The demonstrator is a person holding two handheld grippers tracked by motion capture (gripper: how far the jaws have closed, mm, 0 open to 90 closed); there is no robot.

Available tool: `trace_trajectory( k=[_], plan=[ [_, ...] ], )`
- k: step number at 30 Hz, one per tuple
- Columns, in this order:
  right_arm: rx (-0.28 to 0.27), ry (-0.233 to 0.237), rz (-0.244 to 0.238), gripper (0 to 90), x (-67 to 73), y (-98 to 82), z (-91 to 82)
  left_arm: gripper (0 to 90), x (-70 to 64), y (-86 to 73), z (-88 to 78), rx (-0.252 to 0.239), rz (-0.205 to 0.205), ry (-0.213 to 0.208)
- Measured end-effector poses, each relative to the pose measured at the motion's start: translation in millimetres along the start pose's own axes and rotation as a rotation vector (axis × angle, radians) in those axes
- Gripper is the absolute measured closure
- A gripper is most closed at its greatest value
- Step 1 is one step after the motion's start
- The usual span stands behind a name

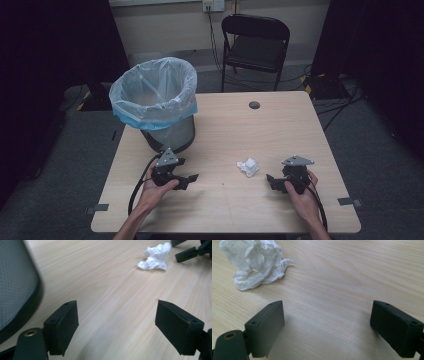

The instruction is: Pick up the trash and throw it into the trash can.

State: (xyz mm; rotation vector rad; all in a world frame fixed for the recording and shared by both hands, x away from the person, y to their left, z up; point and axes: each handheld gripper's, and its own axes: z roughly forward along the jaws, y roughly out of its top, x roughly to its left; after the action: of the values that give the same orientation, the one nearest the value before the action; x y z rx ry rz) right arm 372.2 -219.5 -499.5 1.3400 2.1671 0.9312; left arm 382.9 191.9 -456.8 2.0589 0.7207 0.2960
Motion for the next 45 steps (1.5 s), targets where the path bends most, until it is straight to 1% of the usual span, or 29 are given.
trace_trajectory(
  k=[1, 2, 3, 4, 5, 7, 8, 9, 10, 12, 13, 15, 16, 17, 18, 19, 20, 22, 24, 25, 28, 30, 32, 33, 35, 37, 40, 42, 45],
  plan=[
    [0.0, 0.0, 0.0, 11.3, 0.0, 0.0, 0.0, 18.5, 0.0, 0.0, 0.0, 0.0, 0.0, 0.0],
    [0.0, 0.0, 0.0, 11.3, 0.0, 0.0, 0.0, 18.5, -2.2, 3.3, 3.7, -0.019, -0.006, -0.014],
    [0.0, 0.0, 0.0, 11.3, 0.0, 0.0, 0.0, 19.4, -3.7, 6.4, 7.1, -0.032, 0.002, -0.021],
    [-0.001, 0.002, 0.0, 11.3, 0.0, 0.0, 0.1, 21.0, -5.6, 9.5, 11.7, -0.033, 0.002, -0.032],
    [0.0, 0.0, 0.0, 11.3, 0.0, 0.0, 0.0, 20.5, -6.3, 13.0, 16.4, -0.022, 0.012, -0.048],
    [0.0, 0.0, 0.0, 11.3, 0.0, 0.0, 0.0, 18.6, -8.3, 19.3, 24.8, -0.028, 0.002, -0.101],
    [0.0, 0.0, 0.0, 11.3, 0.0, 0.0, 0.0, 18.8, -11.8, 24.5, 31.2, -0.046, 0.007, -0.1],
    [0.0, 0.0, 0.0, 11.3, 0.0, 0.0, 0.0, 19.0, -11.8, 24.5, 31.2, -0.046, 0.007, -0.1],
    [0.0, 0.0, 0.0, 11.3, 0.0, 0.0, 0.0, 18.9, -13.3, 30.0, 39.3, -0.033, 0.013, -0.117],
    [0.0, 0.001, 0.0, 11.3, 0.0, 0.0, 0.0, 18.9, -13.5, 33.4, 43.4, -0.027, 0.024, -0.117],
    [0.0, 0.0, 0.0, 11.3, 0.0, 0.0, 0.0, 18.9, -14.6, 40.3, 51.4, -0.04, 0.02, -0.131],
    [0.0, 0.0, 0.0, 11.3, 0.0, 0.0, 0.0, 18.9, -14.9, 44.7, 54.8, -0.04, 0.023, -0.136],
    [0.0, 0.0, 0.0, 11.3, 0.0, 0.0, 0.0, 18.9, -16.8, 53.4, 63.1, -0.044, 0.029, -0.159],
    [0.0, 0.0, 0.0, 11.3, 0.0, 0.0, 0.0, 19.0, -16.8, 53.4, 63.1, -0.044, 0.029, -0.159],
    [0.0, 0.0, 0.0, 11.3, 0.0, 0.0, 0.0, 18.9, -17.4, 57.8, 67.4, -0.039, 0.045, -0.163],
    [0.0, 0.0, 0.0, 11.3, 0.0, 0.0, 0.0, 18.9, -17.8, 62.1, 72.7, -0.03, 0.047, -0.177],
    [0.0, 0.0, 0.0, 11.3, 0.0, 0.0, 0.0, 18.7, -17.2, 68.4, 83.2, -0.04, 0.037, -0.199],
    [0.0, 0.0, 0.0, 11.3, 0.0, 0.0, 0.0, 16.5, -18.1, 73.1, 94.9, -0.039, 0.026, -0.226],
    [0.0, 0.0, 0.0, 11.3, 0.0, 0.0, 0.0, 16.4, -21.2, 75.4, 106.0, -0.029, 0.021, -0.234],
    [0.0, 0.0, 0.0, 11.3, 0.0, 0.0, 0.0, 16.3, -21.2, 75.4, 106.0, -0.029, 0.021, -0.234],
    [0.0, 0.0, 0.0, 11.3, 0.0, 0.0, 0.0, 16.2, -26.6, 74.4, 122.4, 0.01, 0.005, -0.279],
    [0.0, 0.0, 0.0, 11.3, 0.0, 0.0, 0.0, 17.1, -31.5, 73.1, 131.7, 0.023, 0.007, -0.294],
    [0.0, 0.0, 0.0, 11.3, 0.0, 0.0, 0.0, 18.0, -37.3, 73.1, 142.8, 0.037, 0.026, -0.308],
    [0.0, 0.0, 0.0, 11.3, 0.0, 0.0, 0.0, 18.0, -37.3, 73.1, 142.8, 0.037, 0.026, -0.308],
    [0.0, 0.0, 0.001, 11.3, 0.1, 0.0, 0.0, 19.5, -38.5, 72.9, 151.5, 0.041, 0.02, -0.322],
    [0.0, 0.0, 0.0, 11.3, 0.0, 0.0, 0.0, 20.8, -40.5, 72.2, 155.8, 0.045, 0.02, -0.319],
    [0.0, 0.0, 0.0, 11.3, 0.0, -0.1, 0.0, 21.8, -42.4, 70.5, 159.9, 0.065, 0.041, -0.309],
    [0.0, 0.0, 0.0, 11.3, 0.0, -0.1, 0.0, 30.2, -43.1, 67.5, 163.9, 0.084, 0.054, -0.301],
    [-0.001, 0.002, 0.0, 11.3, 0.0, -0.1, 0.1, 32.8, -42.8, 65.7, 167.1, 0.093, 0.048, -0.301]
  ],
)
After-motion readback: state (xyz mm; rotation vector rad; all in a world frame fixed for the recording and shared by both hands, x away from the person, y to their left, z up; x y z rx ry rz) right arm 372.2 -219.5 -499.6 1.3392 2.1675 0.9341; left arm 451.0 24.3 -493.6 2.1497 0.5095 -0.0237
